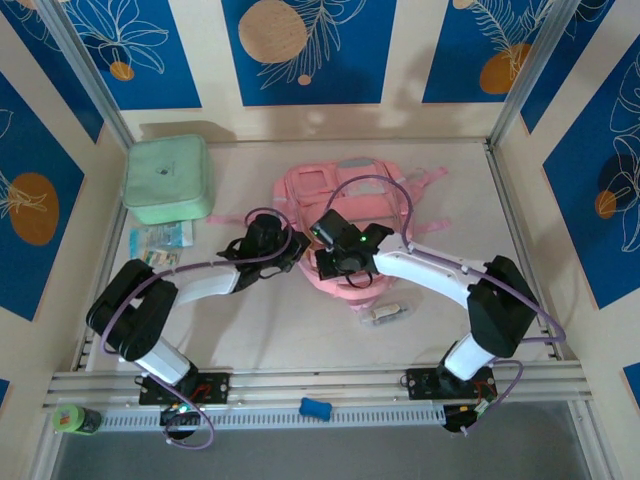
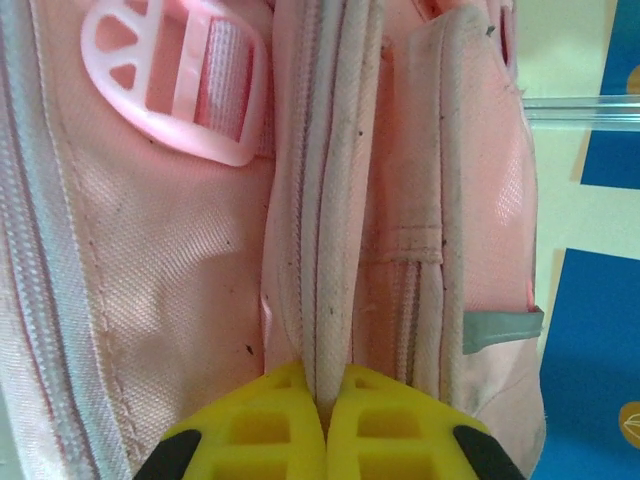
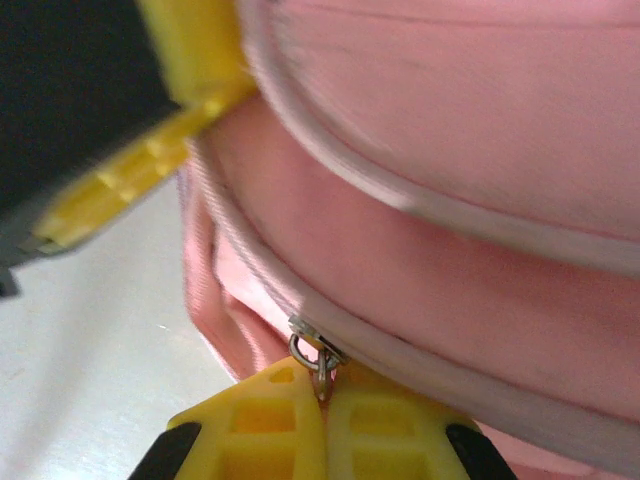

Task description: Pack the student bag

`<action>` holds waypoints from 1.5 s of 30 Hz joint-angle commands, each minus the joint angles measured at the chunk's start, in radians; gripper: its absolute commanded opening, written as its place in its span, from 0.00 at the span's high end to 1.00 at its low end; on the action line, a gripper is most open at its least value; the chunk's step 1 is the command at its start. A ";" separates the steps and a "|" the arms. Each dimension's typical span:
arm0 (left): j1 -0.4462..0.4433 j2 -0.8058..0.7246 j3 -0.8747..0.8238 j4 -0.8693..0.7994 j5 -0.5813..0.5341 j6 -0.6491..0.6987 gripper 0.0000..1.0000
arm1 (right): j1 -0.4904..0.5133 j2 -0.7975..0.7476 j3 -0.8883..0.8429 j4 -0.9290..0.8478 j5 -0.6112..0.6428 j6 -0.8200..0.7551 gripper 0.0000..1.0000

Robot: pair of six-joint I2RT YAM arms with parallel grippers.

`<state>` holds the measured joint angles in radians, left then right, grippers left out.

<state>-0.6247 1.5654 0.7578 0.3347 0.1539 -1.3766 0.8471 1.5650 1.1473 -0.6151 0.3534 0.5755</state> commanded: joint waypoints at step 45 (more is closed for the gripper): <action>-0.265 -0.114 0.071 -0.202 -0.409 -0.277 0.66 | -0.049 -0.140 -0.118 0.064 -0.087 -0.011 1.00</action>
<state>-0.8696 1.4349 0.7765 0.1490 -0.1783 -1.6096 0.7982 1.4494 1.0370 -0.5545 0.2687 0.5503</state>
